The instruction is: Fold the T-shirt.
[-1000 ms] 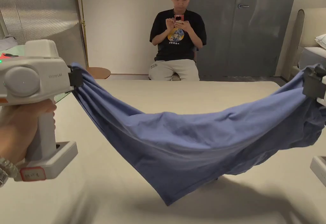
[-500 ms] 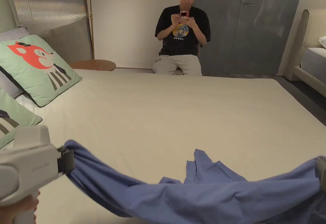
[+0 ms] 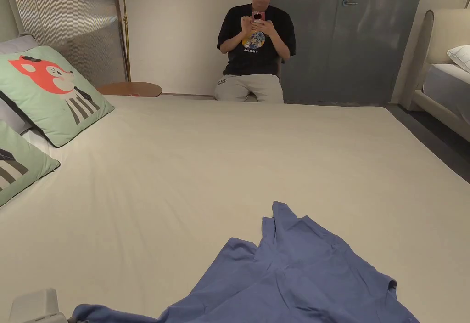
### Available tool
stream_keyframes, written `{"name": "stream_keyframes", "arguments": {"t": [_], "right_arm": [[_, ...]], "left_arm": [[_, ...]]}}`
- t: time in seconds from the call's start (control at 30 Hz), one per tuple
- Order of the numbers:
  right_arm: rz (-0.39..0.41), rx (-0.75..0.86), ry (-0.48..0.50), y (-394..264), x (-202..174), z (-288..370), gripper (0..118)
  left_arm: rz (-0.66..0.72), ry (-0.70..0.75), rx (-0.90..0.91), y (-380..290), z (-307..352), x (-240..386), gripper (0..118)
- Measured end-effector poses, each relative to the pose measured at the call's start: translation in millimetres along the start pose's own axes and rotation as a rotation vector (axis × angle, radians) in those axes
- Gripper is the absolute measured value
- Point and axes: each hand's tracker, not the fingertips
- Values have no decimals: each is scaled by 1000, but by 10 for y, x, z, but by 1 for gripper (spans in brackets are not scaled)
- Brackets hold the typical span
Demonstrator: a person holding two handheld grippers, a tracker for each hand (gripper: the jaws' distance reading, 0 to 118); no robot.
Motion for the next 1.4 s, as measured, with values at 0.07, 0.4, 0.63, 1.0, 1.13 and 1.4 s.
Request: {"name": "stream_keyframes", "arguments": {"t": [0.07, 0.4, 0.63, 1.0, 1.13, 1.4], "right_arm": [[0, -35, -19, -98, 64, -102, 7], [9, -78, -46, -264, 152, -165, 14], [55, 158, -38, 108, 49, 240, 99], [91, 521, 21, 845, -547, 897, 38], [113, 553, 47, 881, -669, 928, 5], [163, 482, 107, 778, -806, 714, 1]], "left_arm": [[0, 17, -27, -67, -64, -31, 1], [22, 46, -84, -247, -219, -127, 8], [26, 47, 149, -75, 288, -59, 102], [-53, -9, 521, 217, 1195, 191, 22], [-45, -24, 502, 213, 1261, 179, 1], [47, -25, 262, 136, 769, -70, 1]]}}
